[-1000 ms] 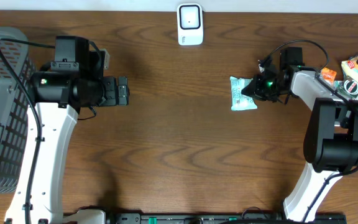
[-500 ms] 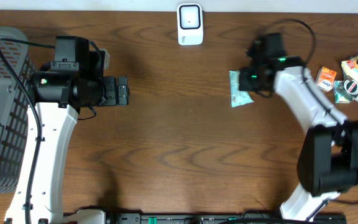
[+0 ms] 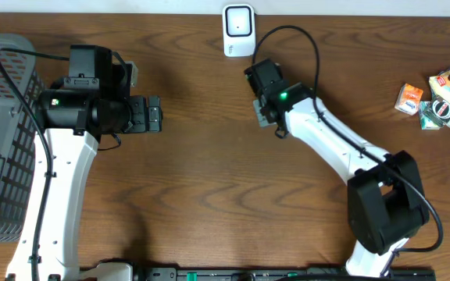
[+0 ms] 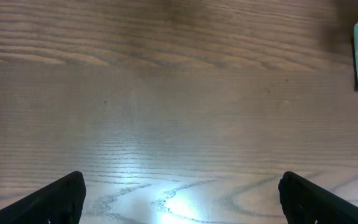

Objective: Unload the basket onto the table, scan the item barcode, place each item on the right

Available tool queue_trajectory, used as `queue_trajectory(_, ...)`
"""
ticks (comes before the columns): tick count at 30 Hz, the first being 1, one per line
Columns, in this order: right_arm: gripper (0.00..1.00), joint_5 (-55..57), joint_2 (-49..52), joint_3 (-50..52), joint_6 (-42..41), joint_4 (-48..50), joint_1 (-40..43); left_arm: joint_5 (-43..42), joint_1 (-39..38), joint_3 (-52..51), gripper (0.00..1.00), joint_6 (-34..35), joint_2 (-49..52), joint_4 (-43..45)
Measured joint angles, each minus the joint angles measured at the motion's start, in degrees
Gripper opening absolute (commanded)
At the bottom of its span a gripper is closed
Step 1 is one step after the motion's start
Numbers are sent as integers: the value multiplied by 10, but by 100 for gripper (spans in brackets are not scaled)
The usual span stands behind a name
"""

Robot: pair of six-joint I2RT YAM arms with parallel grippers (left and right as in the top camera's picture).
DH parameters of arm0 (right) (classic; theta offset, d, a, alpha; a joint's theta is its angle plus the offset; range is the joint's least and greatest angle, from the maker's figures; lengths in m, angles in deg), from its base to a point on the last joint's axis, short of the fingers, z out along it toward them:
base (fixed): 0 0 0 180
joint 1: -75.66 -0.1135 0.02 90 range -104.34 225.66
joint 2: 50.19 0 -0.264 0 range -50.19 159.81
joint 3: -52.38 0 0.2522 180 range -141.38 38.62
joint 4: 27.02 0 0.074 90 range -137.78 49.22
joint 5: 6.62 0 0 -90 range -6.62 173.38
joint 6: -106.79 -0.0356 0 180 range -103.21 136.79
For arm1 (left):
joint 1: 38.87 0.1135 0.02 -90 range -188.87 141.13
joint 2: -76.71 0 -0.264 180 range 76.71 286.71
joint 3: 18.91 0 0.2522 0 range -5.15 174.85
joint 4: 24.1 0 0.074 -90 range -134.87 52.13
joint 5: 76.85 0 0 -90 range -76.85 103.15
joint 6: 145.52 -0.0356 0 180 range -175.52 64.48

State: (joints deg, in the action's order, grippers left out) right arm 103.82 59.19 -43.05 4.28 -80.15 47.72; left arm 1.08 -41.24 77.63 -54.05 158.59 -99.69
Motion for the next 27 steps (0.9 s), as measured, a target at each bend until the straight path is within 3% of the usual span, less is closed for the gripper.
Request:
queue_trajectory(7,52,-140,0,0,0,16,135,0,0,0,98,0,0,0)
queue_trajectory(11,64,-238,8,0,20,17,210,0,0,0,97,0,0,0)
queue_trajectory(22,66,-423,95,0,64,39,271,0,0,0,98,0,0,0)
queue_trajectory(24,58,-455,110,0,73,42,270,0,0,0,98,0,0,0)
queue_trajectory(27,26,-482,116,0,82,45,270,0,0,0,98,0,0,0)
